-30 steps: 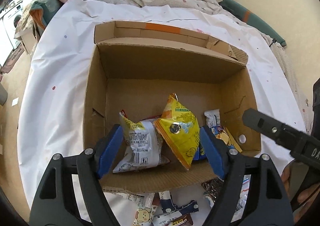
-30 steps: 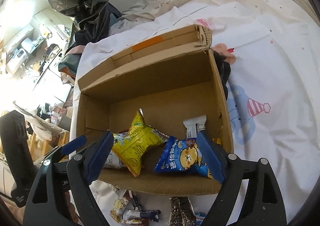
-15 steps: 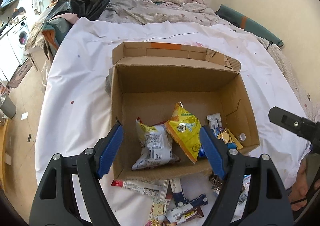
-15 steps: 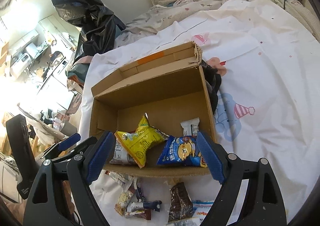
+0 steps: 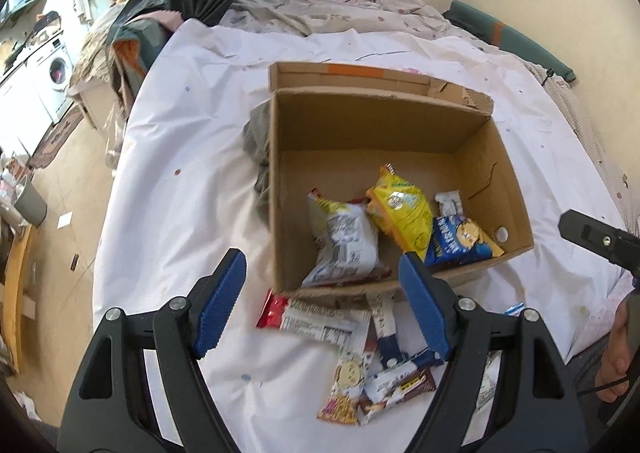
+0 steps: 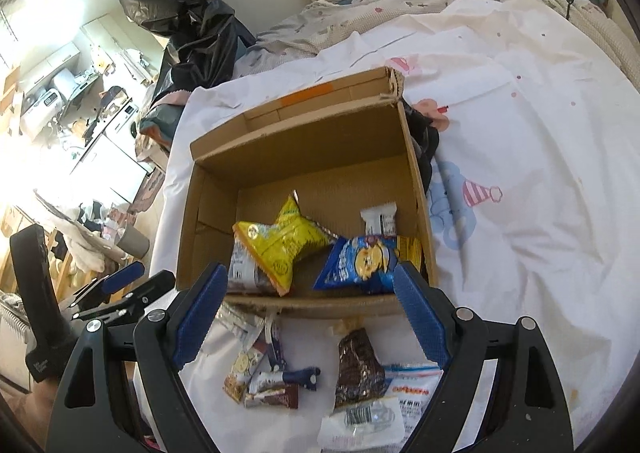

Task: Organize snacks
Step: 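Withdraw both tools from the box, then grasp the pink bear-print snack bar with the left tool while the right tool grasps the brown chocolate packet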

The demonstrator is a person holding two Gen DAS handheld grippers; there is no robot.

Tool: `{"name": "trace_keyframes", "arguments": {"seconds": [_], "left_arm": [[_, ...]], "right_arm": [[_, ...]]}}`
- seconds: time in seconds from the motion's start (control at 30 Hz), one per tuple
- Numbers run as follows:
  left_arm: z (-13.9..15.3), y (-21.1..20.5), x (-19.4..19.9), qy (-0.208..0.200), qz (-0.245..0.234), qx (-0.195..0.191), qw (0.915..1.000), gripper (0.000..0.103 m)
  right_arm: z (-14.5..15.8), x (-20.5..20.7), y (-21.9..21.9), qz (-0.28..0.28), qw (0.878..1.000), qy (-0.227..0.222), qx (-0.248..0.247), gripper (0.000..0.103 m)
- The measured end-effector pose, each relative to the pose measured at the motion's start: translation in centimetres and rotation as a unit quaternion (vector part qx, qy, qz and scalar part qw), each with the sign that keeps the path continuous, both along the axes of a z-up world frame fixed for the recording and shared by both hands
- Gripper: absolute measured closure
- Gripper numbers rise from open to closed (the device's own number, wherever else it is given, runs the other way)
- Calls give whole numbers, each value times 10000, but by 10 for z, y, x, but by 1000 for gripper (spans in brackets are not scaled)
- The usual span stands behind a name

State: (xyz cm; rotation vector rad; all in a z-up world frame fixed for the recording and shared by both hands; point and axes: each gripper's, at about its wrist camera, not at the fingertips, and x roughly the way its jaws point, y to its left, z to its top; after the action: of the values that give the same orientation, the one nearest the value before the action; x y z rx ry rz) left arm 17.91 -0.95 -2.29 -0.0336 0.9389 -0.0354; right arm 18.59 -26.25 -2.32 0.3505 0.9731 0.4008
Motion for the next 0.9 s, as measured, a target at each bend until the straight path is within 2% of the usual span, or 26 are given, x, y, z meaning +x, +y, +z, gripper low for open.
{"name": "trace_keyframes", "arguments": {"seconds": [0.2, 0.33, 0.4, 0.6, 0.7, 0.8, 0.9], "left_arm": [[1, 9, -17, 18, 6, -157, 9999, 27], [0, 14, -28, 67, 67, -81, 9999, 27], [-2, 19, -34, 92, 160, -96, 9998, 23], [-9, 45, -39, 177, 591, -521, 9967, 17], [-25, 53, -34, 525, 761, -690, 9933, 11], [-48, 47, -28, 1040, 668, -889, 9883, 11], [-77, 34, -25, 1542, 667, -1060, 9801, 11]], "right_arm": [[-5, -17, -4, -39, 9999, 109, -18, 15], [-12, -27, -12, -155, 9994, 300, 94, 15], [-15, -32, -16, -224, 9989, 372, 150, 15], [-29, -46, -28, -489, 9961, 632, 366, 15], [-37, -44, -32, -579, 9947, 774, 343, 15], [-42, -41, -34, -648, 9940, 845, 230, 15], [-49, -38, -38, -714, 9919, 994, 331, 15]]}}
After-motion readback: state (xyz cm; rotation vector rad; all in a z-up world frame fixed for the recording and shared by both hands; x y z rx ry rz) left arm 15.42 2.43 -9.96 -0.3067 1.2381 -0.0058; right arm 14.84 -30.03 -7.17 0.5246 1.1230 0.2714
